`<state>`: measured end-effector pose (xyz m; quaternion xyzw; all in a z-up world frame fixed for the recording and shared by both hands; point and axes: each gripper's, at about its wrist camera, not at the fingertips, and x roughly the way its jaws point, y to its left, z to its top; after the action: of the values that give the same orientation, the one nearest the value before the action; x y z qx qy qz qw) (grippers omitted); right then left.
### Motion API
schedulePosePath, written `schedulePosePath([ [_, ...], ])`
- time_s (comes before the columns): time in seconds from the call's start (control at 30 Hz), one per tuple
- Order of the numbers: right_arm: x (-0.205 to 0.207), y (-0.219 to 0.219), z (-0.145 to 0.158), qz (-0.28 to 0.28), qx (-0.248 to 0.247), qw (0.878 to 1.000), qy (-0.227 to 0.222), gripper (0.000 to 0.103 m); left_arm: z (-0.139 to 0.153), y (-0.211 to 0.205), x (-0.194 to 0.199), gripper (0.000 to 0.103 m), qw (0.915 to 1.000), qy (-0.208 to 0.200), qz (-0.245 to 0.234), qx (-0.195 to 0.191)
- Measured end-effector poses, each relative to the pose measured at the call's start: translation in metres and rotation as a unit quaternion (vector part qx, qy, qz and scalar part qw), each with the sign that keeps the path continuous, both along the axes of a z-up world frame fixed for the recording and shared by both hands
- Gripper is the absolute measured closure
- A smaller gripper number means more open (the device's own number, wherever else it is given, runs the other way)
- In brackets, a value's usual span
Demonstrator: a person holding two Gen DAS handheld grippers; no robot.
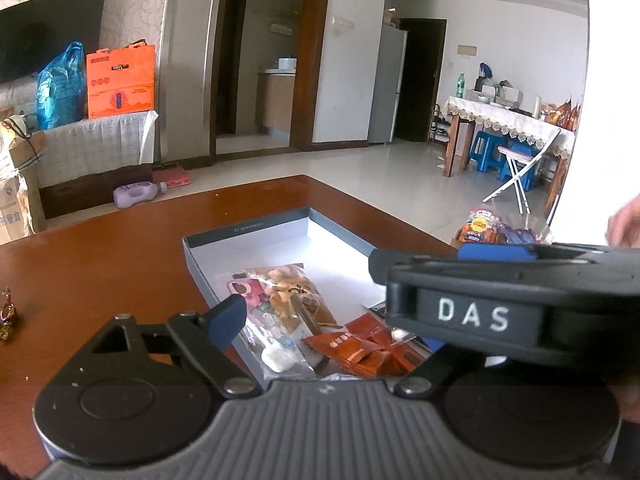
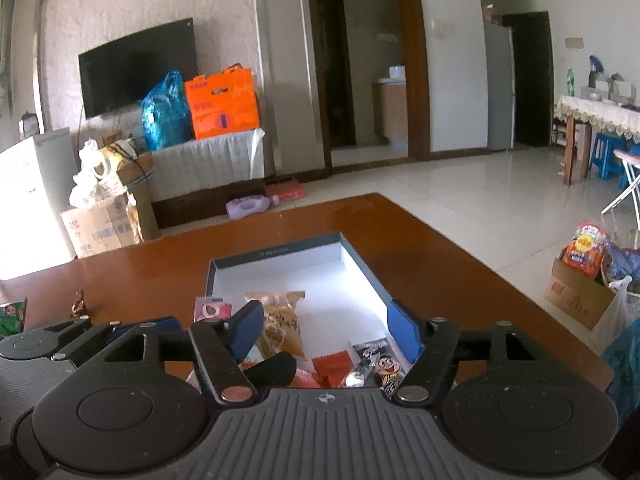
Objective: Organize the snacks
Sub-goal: 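Open the left gripper dropping the cake packet while the right gripper releases the candy, then withdraw both tools from the box toward the cracker bag and brown candy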
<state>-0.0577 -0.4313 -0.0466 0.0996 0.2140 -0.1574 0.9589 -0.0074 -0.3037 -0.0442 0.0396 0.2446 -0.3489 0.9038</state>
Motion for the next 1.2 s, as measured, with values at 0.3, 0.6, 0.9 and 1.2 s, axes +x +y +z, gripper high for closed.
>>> schedulePosePath([
  [0.3,-0.001,0.012,0.007,0.002,-0.015,1.0,-0.014,0.031,0.013,0.026,-0.001,0.013,0.9996,-0.013,0.024,-0.003],
  [0.6,0.016,0.046,0.017,0.035,-0.019,0.999,-0.019,0.028,0.026,0.081,0.003,0.013,0.9966,-0.024,0.079,0.007],
  [0.9,0.037,0.103,0.024,0.082,-0.007,0.996,-0.023,0.025,0.035,0.171,0.011,0.013,0.9891,-0.033,0.142,0.023],
  [1.2,0.063,0.17,0.026,0.126,0.007,0.992,-0.022,0.023,0.042,0.278,0.018,0.013,0.9769,-0.039,0.205,0.044],
])
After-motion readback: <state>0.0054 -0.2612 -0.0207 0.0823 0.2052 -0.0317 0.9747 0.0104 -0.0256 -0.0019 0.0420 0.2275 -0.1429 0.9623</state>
